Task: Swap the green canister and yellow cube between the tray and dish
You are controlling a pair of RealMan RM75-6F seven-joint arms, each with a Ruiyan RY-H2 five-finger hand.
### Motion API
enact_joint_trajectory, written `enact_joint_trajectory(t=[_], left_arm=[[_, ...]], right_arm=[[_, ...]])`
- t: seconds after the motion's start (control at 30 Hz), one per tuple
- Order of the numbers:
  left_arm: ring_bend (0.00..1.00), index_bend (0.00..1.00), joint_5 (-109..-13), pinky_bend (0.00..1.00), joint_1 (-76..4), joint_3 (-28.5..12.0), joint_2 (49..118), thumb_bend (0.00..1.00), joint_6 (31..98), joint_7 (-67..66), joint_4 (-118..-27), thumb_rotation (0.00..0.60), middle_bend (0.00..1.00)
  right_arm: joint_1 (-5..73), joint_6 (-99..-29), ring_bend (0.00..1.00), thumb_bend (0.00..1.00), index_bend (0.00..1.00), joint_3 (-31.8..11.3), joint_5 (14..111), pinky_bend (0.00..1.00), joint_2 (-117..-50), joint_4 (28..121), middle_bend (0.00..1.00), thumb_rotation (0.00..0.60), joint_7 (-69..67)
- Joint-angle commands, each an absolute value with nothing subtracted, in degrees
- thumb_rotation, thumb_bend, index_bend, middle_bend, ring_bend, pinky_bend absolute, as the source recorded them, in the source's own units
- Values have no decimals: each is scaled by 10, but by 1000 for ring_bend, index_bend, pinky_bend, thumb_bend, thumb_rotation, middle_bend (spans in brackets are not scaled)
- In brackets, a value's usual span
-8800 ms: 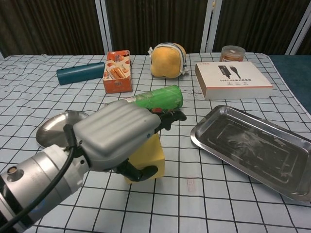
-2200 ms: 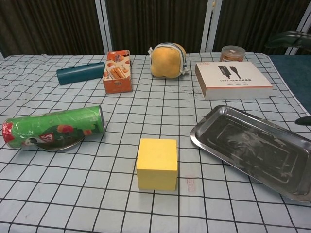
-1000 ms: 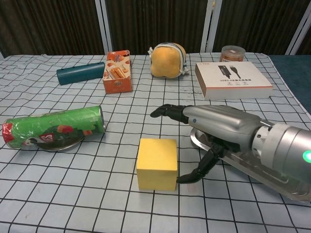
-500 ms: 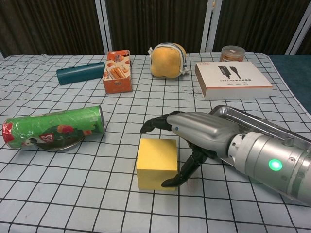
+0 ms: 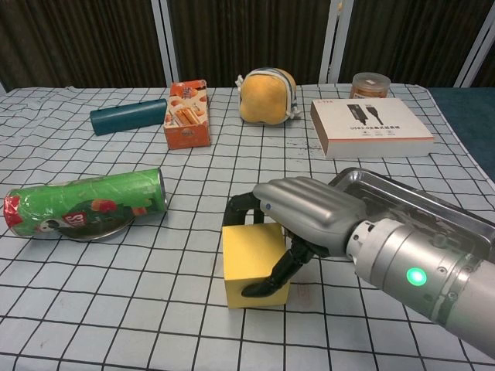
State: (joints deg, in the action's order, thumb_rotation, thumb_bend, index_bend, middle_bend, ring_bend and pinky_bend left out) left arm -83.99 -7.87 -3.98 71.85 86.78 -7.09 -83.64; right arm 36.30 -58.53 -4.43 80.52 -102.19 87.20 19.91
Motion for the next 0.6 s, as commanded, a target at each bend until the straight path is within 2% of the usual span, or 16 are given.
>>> enact_joint_trajectory(t=[0.03,0.17,0.37,0.6], left_arm=[[0,0,-841,94,-78,-39,719,353,867,-72,-837,600,0],[0,0,-842,94,-79,-39,719,353,864,-72,-837,600,0],[0,0,-843,94,-79,-39,718,350,862,-74,-839,600,0],[0,0,-847,94,-79,-36,717,349,860,-75,-844,600,0]], right_arm=[[357,-608,588,205,703,-48,821,416,-1028,858,545,600,187],[354,-629,614,266,736,-59,829,452,-1012,863,571,600,179],[335,-668,614,267,736,-68,840,452,-944,900,571,600,188],[292,-715,608,267,718,-53,848,451,-872,911,572,600,155]])
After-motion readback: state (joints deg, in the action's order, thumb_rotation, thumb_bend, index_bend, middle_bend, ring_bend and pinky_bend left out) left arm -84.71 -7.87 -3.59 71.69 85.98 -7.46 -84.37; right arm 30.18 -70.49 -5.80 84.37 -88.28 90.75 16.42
